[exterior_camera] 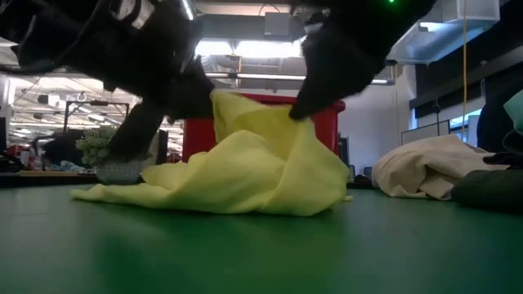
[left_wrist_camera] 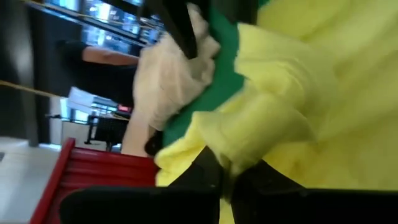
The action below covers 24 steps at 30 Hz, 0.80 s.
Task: Fold Laundry from Bin
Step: Fold the yellow shirt
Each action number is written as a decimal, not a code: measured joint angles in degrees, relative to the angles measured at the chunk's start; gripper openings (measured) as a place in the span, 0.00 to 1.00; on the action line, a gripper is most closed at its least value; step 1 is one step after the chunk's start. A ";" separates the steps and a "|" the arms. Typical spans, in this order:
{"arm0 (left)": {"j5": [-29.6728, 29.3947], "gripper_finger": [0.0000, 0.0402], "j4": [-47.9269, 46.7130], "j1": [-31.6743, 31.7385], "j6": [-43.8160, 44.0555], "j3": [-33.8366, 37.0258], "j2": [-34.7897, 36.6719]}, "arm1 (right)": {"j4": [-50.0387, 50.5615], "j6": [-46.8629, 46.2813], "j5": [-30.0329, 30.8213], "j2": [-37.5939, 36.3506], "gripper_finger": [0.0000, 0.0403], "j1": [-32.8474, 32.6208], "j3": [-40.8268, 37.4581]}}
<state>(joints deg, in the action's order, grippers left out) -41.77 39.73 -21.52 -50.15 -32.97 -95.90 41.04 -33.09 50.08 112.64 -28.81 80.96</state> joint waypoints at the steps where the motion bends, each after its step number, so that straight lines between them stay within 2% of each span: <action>1: -1.03 0.01 1.82 -0.32 0.00 0.00 0.00 | 0.95 -0.36 1.15 -0.03 0.55 -0.49 0.69; 3: -4.26 0.02 5.59 -1.11 -1.02 0.00 0.00 | 3.44 -2.15 2.92 -0.04 0.55 -1.24 1.51; 7: -8.56 0.03 12.31 -2.64 -9.20 -0.04 0.05 | 10.07 -7.84 4.05 -0.04 0.55 -1.66 2.62; 15: -10.44 0.01 12.23 -3.43 -14.54 -6.21 2.16 | 15.89 -12.97 5.67 -0.79 0.55 -3.39 5.96; 20: -13.18 0.01 11.12 -3.33 -19.21 -11.01 3.79 | 17.89 -14.64 13.72 -5.87 0.55 -8.58 6.17; 24: -13.23 0.00 6.10 -2.61 -19.46 -13.54 6.29 | 17.62 -16.02 19.57 -9.99 0.55 -14.25 6.20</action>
<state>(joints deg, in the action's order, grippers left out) -55.00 45.83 -24.12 -69.61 -46.51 -89.61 58.67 -49.12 69.66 102.65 -43.06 87.16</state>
